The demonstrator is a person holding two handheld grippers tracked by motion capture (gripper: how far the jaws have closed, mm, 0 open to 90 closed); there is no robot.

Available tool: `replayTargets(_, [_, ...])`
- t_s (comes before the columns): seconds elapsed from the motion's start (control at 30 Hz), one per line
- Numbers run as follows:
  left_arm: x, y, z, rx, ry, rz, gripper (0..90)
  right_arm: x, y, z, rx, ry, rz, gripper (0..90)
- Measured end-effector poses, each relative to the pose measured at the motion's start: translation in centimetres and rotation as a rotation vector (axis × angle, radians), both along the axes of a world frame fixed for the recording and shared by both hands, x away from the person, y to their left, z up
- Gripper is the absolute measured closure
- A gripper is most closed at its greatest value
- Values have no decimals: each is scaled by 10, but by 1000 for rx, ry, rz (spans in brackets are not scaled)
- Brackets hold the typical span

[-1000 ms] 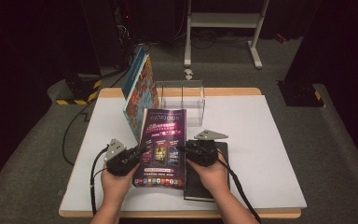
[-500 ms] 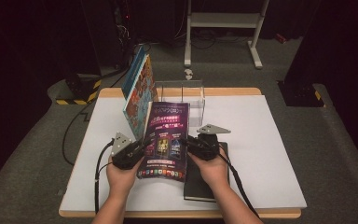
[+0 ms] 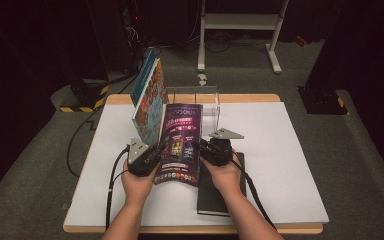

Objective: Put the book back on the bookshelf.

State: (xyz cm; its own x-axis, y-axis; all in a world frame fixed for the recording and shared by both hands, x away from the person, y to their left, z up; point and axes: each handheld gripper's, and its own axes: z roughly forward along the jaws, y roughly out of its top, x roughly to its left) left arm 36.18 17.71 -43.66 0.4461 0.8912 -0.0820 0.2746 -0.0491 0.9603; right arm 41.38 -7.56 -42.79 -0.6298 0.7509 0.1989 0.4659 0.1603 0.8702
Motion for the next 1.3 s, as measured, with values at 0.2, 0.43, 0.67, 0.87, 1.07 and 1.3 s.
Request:
replayTargets(0.2, [-8,3,-3,-10,-21,-4,835,-9,1,2,-2,-24,4,778])
replayTargets(0.43, [-17,9,-4,-25,-32,-14,835,-22,0,3,10,-49,16,789])
replayTargets(0.67, [-27,14,-4,-32,-38,-31,834,-34,0,5,18,-73,28,798])
replayTargets(0.87, [-36,16,-5,-31,-48,-42,834,-44,-1,4,16,-100,34,802])
replayTargets(1.07, [-44,19,-6,-27,-54,-46,833,-52,-2,4,27,-112,47,810])
replayTargets(1.3, [-54,23,-9,-26,-60,-45,831,-62,-3,3,40,-127,65,819])
